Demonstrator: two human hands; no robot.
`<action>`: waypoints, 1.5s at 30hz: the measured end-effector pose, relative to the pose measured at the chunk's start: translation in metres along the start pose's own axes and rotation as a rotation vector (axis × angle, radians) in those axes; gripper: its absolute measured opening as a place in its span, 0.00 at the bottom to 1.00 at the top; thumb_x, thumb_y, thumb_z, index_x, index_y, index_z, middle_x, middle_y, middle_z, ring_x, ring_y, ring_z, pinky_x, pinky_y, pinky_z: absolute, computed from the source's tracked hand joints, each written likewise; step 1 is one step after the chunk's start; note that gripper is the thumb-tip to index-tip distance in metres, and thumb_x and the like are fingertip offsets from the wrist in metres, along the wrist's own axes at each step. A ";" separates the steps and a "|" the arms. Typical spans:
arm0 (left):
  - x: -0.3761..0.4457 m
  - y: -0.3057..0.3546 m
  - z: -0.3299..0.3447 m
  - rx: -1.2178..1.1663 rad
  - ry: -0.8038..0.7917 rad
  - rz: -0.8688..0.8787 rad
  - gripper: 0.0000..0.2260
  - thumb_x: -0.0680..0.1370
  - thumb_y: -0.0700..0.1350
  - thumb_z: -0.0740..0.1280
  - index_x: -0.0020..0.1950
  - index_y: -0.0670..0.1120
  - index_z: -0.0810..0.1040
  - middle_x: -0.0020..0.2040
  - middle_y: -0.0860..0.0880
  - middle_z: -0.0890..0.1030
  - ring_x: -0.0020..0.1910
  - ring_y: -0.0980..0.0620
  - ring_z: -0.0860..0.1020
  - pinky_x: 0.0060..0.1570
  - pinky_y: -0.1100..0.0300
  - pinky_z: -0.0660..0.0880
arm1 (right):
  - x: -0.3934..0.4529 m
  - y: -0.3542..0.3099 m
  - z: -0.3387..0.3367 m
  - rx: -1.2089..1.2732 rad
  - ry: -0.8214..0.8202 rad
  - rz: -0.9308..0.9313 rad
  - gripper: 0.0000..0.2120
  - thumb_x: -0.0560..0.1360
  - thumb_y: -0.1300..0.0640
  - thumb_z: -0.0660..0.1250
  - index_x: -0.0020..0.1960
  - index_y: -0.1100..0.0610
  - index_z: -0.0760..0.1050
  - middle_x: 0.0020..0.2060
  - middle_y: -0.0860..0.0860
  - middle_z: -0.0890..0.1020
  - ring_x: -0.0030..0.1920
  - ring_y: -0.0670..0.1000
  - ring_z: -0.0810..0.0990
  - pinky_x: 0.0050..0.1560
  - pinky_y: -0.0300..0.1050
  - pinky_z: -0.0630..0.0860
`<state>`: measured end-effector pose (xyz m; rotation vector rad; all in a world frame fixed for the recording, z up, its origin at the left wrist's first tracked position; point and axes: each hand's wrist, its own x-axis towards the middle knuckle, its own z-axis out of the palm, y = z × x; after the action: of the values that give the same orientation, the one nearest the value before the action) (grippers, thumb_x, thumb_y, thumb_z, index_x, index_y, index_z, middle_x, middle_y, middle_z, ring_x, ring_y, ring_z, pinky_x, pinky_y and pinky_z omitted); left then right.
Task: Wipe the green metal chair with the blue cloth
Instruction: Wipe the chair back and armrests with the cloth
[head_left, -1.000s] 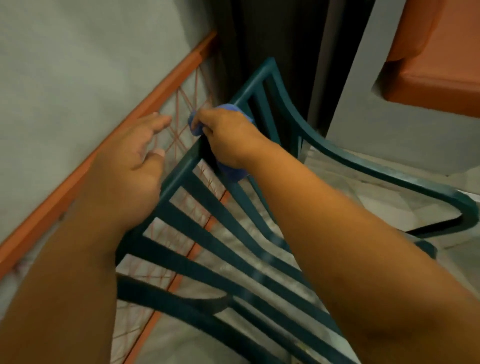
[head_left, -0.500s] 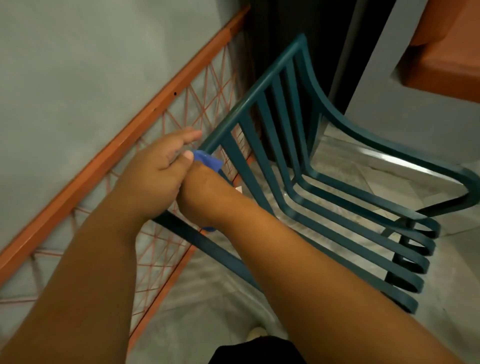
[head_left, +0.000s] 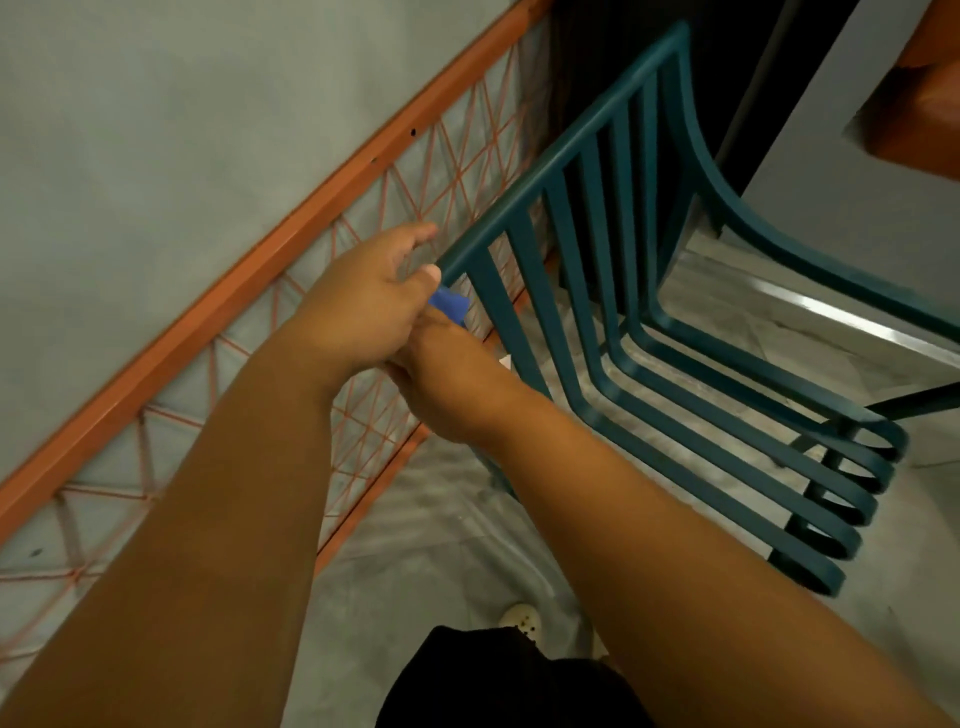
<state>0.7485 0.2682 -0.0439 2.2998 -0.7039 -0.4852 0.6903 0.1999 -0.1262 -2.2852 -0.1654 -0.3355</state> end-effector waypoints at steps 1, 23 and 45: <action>-0.002 -0.004 0.003 0.053 0.014 -0.018 0.20 0.81 0.47 0.60 0.74 0.55 0.65 0.73 0.51 0.68 0.71 0.53 0.66 0.68 0.50 0.67 | -0.012 0.006 0.011 0.039 0.034 -0.010 0.16 0.76 0.67 0.64 0.61 0.55 0.78 0.58 0.52 0.80 0.56 0.54 0.75 0.55 0.45 0.75; -0.045 -0.055 0.094 1.156 0.114 0.312 0.29 0.79 0.53 0.54 0.78 0.47 0.51 0.79 0.43 0.41 0.76 0.41 0.36 0.68 0.33 0.36 | -0.110 0.023 0.070 -0.171 -0.005 0.686 0.43 0.70 0.68 0.65 0.77 0.56 0.44 0.69 0.56 0.64 0.59 0.57 0.64 0.62 0.51 0.67; -0.074 -0.061 0.187 1.077 -0.298 0.265 0.12 0.79 0.51 0.62 0.61 0.54 0.75 0.63 0.50 0.77 0.73 0.46 0.62 0.68 0.35 0.32 | -0.265 0.035 0.027 -0.328 -0.197 1.053 0.33 0.72 0.63 0.69 0.72 0.53 0.59 0.66 0.53 0.68 0.62 0.56 0.66 0.63 0.50 0.67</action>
<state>0.6161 0.2583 -0.2071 3.0395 -1.7095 -0.3599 0.4496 0.1936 -0.2455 -2.3659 1.0271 0.4401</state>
